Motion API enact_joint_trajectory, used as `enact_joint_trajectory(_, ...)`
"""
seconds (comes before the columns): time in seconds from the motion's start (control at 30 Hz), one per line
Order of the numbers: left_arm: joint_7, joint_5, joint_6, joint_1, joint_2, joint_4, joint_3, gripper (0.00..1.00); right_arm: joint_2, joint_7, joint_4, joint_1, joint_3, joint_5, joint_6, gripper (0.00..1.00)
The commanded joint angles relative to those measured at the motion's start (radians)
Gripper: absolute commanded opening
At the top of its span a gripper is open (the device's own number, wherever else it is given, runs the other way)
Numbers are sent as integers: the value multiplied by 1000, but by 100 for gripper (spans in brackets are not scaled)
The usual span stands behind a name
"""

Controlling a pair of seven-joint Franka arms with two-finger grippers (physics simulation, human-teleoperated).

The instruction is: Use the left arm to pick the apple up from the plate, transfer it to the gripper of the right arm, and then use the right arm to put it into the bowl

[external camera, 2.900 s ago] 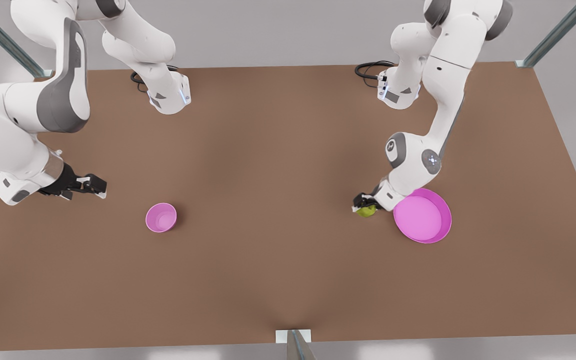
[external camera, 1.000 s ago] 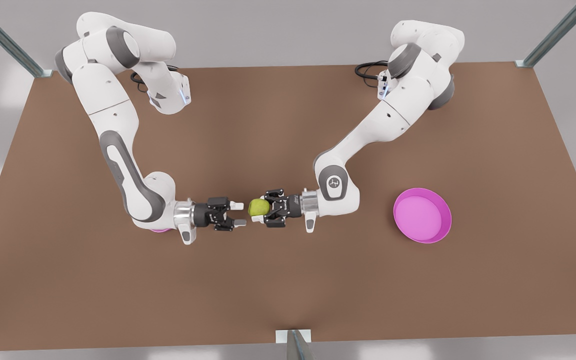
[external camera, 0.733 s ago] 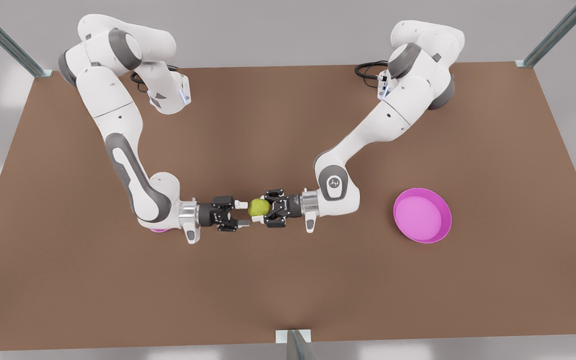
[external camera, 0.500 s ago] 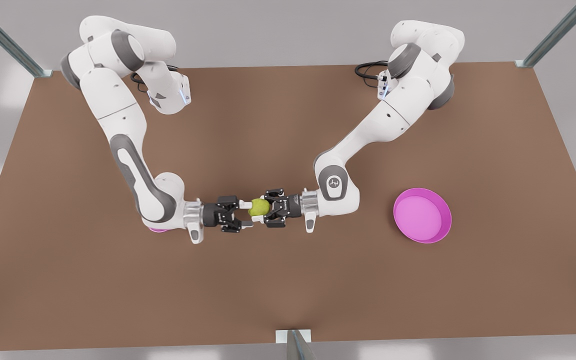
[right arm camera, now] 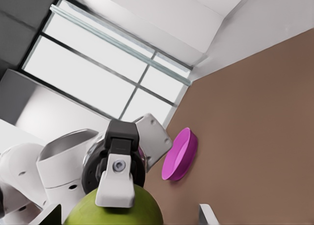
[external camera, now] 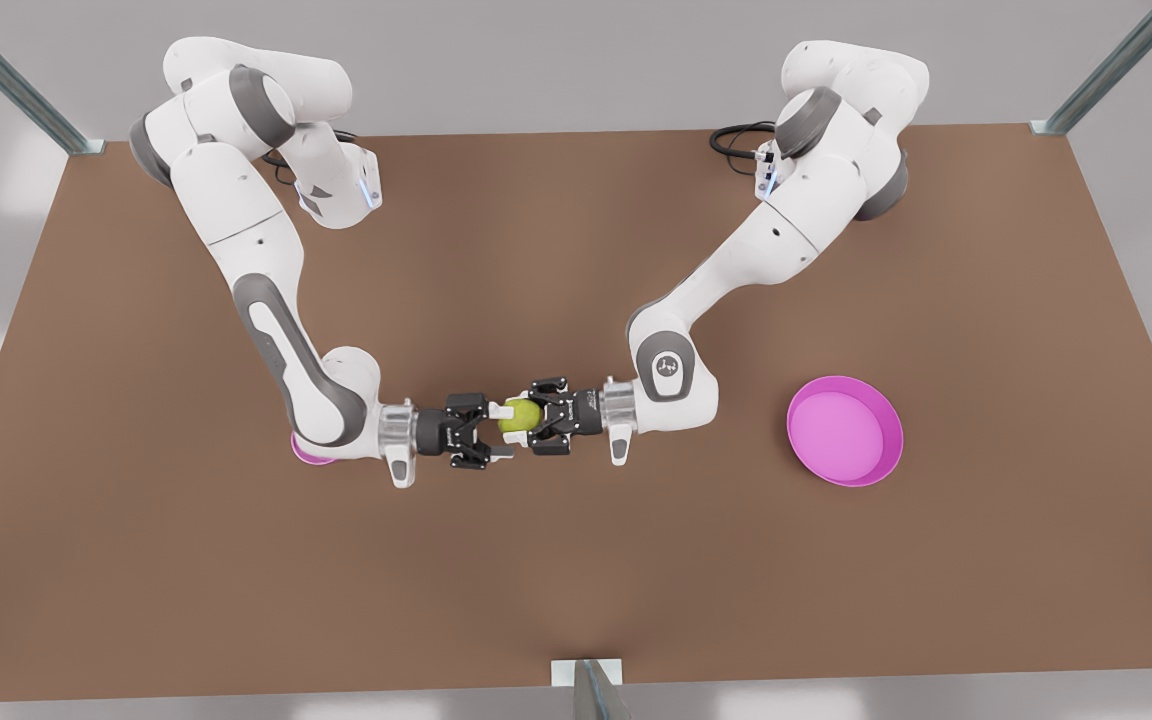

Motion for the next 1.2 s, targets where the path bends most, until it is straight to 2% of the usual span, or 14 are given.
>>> enact_joint_trajectory(0.0,21,-8,-1,0,-1,1,-1,69,-2,-58,-2,1,0,-1,-4,100)
enact_joint_trajectory(0.5,7,-5,-1,2,-1,1,-1,69,-7,-79,-18,5,26,-1,5,100)
enact_joint_trajectory(0.53,7,-5,-1,2,-3,1,-1,69,-6,-81,-18,5,26,-2,5,93)
enact_joint_trajectory(0.6,7,-5,-1,2,-3,1,-1,69,-6,-81,-18,5,26,-2,7,74)
enact_joint_trajectory(0.63,7,-5,-1,2,-3,1,-1,69,-6,-81,-18,8,26,-1,10,69)
enact_joint_trajectory(0.77,7,-5,-1,2,-3,1,-1,69,-6,-81,-15,12,26,-1,11,66)
enact_joint_trajectory(0.8,7,-5,-1,2,-1,1,-1,71,-6,-81,-15,12,26,-1,11,66)
enact_joint_trajectory(0.83,7,-5,-1,2,-3,-1,-1,98,-6,-81,-15,12,26,-1,11,66)
enact_joint_trajectory(1.17,7,8,-21,40,-18,-39,-2,100,-9,-79,-16,-4,26,-7,-4,66)
